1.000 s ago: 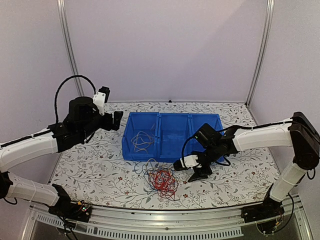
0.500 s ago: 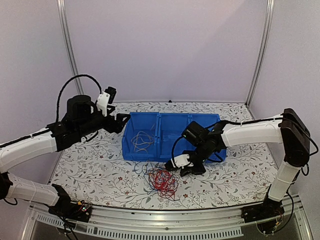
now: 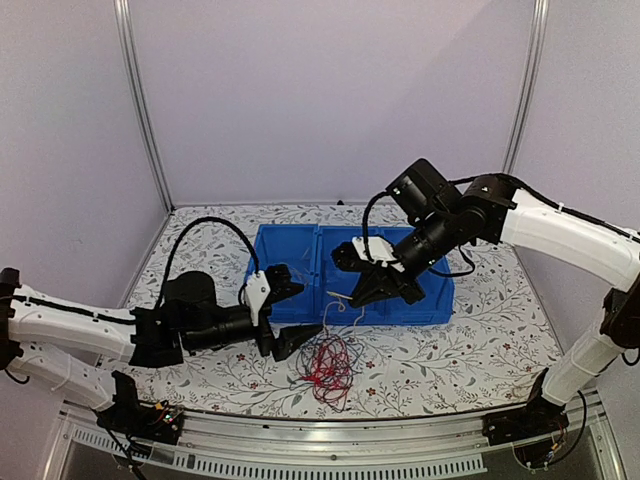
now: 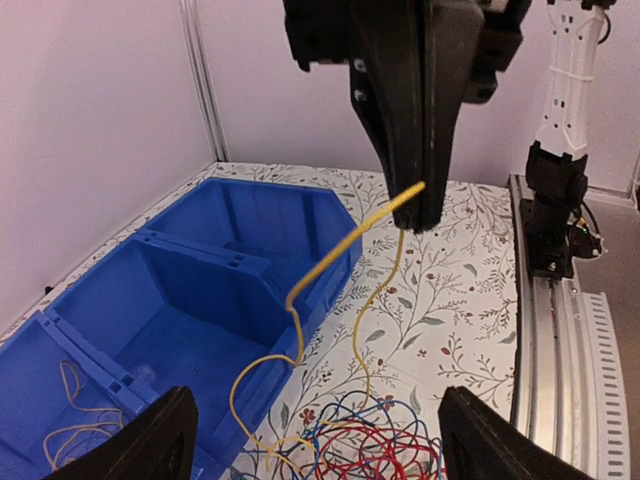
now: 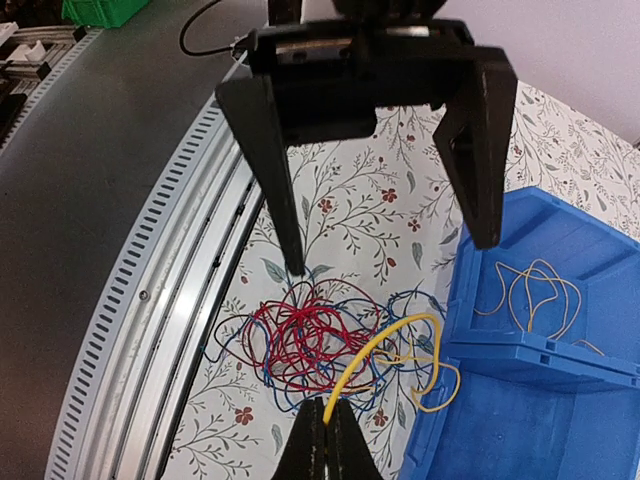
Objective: Untangle the cables
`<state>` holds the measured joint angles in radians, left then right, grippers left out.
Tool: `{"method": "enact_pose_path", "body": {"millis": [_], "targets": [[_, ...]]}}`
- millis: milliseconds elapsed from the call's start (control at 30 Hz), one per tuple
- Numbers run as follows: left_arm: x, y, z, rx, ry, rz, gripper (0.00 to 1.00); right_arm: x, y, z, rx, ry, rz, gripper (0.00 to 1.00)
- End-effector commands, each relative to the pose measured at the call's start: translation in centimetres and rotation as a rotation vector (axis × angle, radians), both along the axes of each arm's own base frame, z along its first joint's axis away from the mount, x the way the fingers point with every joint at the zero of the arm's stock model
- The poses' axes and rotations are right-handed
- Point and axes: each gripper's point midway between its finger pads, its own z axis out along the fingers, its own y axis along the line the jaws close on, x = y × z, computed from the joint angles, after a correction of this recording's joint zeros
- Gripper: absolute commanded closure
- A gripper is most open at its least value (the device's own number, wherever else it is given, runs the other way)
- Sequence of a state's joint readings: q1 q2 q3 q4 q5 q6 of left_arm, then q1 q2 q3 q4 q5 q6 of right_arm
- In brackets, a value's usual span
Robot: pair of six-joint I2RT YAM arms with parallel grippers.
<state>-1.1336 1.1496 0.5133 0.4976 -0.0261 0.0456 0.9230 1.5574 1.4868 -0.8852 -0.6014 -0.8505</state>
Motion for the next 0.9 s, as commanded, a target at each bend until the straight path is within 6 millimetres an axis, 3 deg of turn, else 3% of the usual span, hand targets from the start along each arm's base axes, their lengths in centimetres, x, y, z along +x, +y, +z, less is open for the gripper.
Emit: {"method": "enact_pose_path", "body": {"millis": [0, 167, 333, 500, 633, 733, 867], "targets": [[0.4, -3.7, 0.1, -0.087, -0.062, 0.046, 0.16, -1.8, -0.5, 3.7, 0.037, 0.062, 0.021, 1.00], [3.1, -7.9, -4.8, 0.006, -0.036, 0.131, 0.36, -2.6, -0.4, 8.5, 0.123, 0.046, 0.054, 1.00], [1.7, -10.7, -9.3, 0.059, 0.009, 0.024, 0.52, -3.4, -1.0, 14.6, 0.249, -0.030, 0.071, 1.00], [0.5, -11.4, -12.8, 0.140, 0.081, -0.030, 0.67, -3.0, -2.5, 20.4, 0.377, -0.171, 0.033, 1.00], [0.0, -10.9, -12.9, 0.138, 0.114, -0.029, 0.68, -2.3, -3.2, 22.7, 0.430, -0.251, -0.005, 1.00], [-0.7, -10.5, -11.7, 0.115, 0.098, -0.029, 0.65, -0.9, -2.9, 22.4, 0.439, -0.289, -0.060, 1.00], [-2.5, -10.0, -9.3, 0.069, 0.044, -0.034, 0.52, 1.0, -2.8, 21.5, 0.433, -0.304, -0.146, 1.00]]}}
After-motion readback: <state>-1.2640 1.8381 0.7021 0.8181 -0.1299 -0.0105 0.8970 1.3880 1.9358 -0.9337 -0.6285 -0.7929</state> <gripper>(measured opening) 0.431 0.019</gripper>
